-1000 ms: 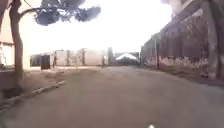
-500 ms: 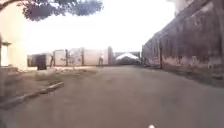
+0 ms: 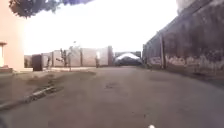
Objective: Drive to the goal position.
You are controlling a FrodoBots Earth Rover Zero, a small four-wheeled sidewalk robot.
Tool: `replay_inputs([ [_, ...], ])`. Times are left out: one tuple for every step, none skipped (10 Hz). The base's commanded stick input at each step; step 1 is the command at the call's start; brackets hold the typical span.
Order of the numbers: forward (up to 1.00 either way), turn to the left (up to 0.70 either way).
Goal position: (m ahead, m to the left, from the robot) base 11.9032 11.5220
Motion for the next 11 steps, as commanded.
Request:
replay_inputs([
  [1.00,0.00],
  [1.00,0.00],
  [1.00,0.00],
  [1.00,0.00],
  [1.00,0.00],
  [1.00,0.00],
  [1.00,0.00],
  [1.00,0.00],
  [1.00,0.00],
  [1.00,0.00],
  [1.00,0.00],
])
